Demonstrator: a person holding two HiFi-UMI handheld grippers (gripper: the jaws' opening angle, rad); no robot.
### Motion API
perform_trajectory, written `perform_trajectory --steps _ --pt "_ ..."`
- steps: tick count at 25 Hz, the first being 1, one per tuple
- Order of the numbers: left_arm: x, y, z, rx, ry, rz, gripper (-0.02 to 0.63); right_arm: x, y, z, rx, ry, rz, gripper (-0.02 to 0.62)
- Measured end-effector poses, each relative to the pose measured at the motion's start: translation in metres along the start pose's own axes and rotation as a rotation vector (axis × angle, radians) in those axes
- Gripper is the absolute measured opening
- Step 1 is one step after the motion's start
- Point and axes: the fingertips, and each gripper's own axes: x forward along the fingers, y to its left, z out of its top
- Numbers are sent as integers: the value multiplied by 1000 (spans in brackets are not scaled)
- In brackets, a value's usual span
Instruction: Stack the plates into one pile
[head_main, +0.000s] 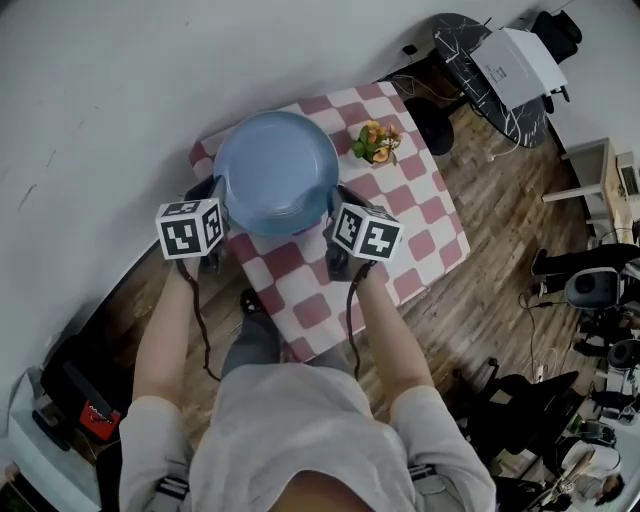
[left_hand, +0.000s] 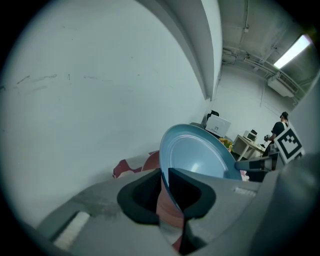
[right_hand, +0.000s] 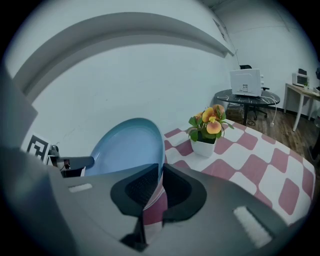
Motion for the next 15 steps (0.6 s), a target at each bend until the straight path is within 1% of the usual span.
perform_trajectory --steps 7,15 --pt "30 16 -9 26 84 -39 58 24 -4 -15 40 40 -59 34" --pt "45 33 -23 36 140 -56 64 40 -1 -30 55 80 -93 35"
